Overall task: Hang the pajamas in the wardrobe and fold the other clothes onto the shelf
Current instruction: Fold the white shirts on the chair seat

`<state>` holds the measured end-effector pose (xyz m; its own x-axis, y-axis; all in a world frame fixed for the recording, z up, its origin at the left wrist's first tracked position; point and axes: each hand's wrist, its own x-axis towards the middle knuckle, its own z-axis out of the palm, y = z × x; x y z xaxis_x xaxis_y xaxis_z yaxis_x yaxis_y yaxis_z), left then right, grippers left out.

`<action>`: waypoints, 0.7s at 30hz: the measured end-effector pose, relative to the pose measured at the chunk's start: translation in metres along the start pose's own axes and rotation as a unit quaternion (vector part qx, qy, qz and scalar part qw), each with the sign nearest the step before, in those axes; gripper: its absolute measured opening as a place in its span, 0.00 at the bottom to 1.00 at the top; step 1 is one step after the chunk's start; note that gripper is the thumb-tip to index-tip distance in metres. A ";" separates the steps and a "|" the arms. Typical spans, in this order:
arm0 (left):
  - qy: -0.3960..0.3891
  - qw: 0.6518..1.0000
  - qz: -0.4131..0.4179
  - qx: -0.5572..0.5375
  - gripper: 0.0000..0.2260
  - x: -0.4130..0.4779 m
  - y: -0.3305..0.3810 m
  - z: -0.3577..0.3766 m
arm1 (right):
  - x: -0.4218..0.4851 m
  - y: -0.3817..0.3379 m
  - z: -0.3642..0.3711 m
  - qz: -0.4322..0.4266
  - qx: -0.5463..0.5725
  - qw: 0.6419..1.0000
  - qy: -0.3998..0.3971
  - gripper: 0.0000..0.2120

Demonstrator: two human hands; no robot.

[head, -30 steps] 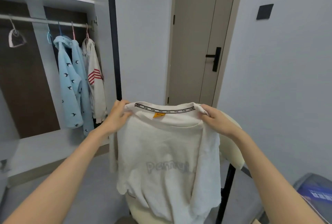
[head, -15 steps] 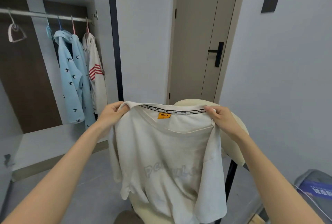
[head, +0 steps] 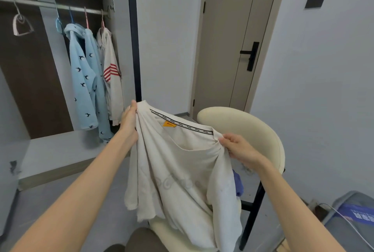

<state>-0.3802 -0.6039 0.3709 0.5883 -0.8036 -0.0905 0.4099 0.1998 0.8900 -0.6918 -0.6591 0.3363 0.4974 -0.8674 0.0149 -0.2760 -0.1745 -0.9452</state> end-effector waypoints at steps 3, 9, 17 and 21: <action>0.041 0.988 0.099 0.110 0.13 0.003 -0.003 -0.004 | 0.005 -0.008 0.006 -0.092 -0.140 0.978 0.128 0.11; 0.126 0.818 0.367 0.424 0.17 -0.003 -0.004 -0.020 | 0.008 -0.044 0.006 -0.208 -0.166 0.922 0.280 0.07; 0.154 0.768 0.477 0.399 0.16 -0.025 0.066 0.023 | 0.001 -0.153 -0.006 -0.258 -0.165 0.831 0.465 0.09; 0.158 0.780 0.501 0.340 0.18 -0.039 0.116 0.049 | -0.012 -0.210 -0.016 -0.309 -0.166 0.791 0.502 0.09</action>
<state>-0.3899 -0.5770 0.4992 0.5625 -0.2357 0.7925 -0.7673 0.2084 0.6065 -0.6527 -0.6195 0.5401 -0.2354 -0.4727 0.8492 -0.5188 -0.6778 -0.5211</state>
